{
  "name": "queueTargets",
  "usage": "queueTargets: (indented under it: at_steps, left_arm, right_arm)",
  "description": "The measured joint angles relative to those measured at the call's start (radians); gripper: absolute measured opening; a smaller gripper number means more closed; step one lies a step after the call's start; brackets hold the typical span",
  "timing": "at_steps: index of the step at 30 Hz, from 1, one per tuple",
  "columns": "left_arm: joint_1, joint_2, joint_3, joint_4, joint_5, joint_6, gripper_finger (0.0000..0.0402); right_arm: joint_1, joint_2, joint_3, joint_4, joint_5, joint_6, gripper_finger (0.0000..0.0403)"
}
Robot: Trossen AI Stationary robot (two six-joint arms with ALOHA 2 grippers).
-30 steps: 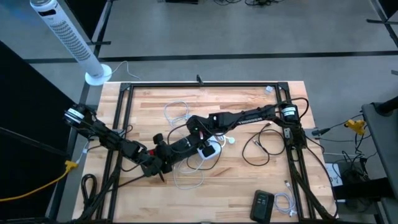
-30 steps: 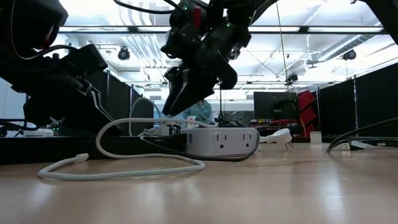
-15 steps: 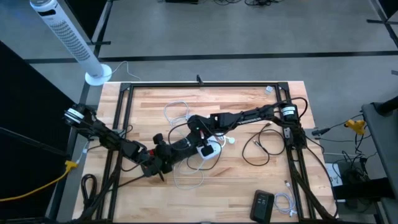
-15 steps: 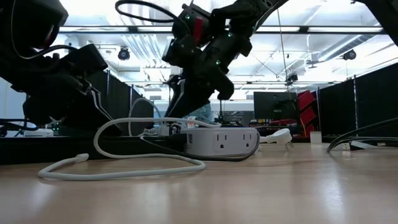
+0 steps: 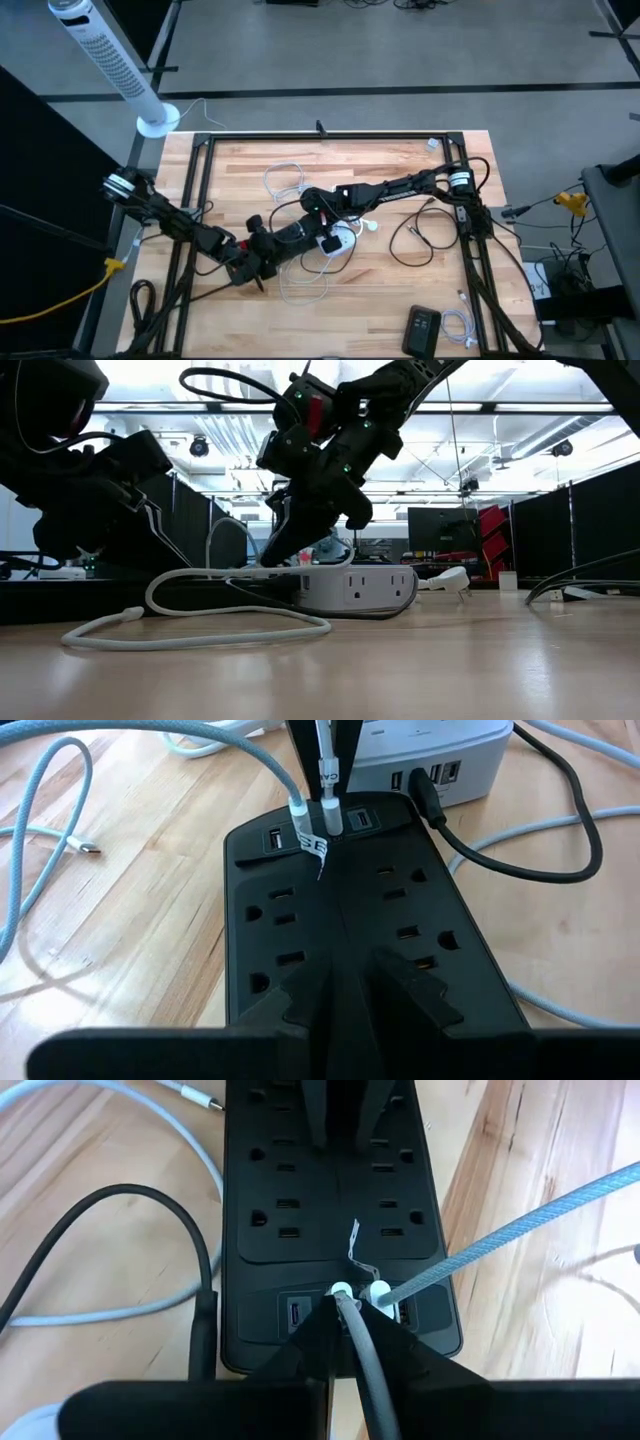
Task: Insert USB
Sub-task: Insert the left white charger cable into the top black outlet extension, then insert the black charger cable into the white charger adapter
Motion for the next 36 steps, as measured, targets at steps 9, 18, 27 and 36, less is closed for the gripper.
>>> queueTargets:
  at_steps: [9,18,27,36]
  left_arm:
    - [0.000,0.000,0.000,0.003,0.002,-0.002,0.0063]
    - [0.000,0.000,0.000,0.003,0.003,-0.003,0.0063]
    - [0.000,0.000,0.000,0.003,0.003,-0.003,0.0063]
    - [-0.002,-0.061,-0.001,-0.085,0.024,-0.017,0.0063]
  right_arm:
    - [-0.001,-0.011,0.005,-0.016,0.011,-0.012,0.0016]
    - [-0.009,-0.034,0.005,-0.014,0.019,-0.016,0.0080]
    - [-0.009,0.018,0.006,0.016,0.008,-0.005,0.0111]
    - [-0.008,-0.014,0.006,-0.008,0.047,-0.008,0.0102]
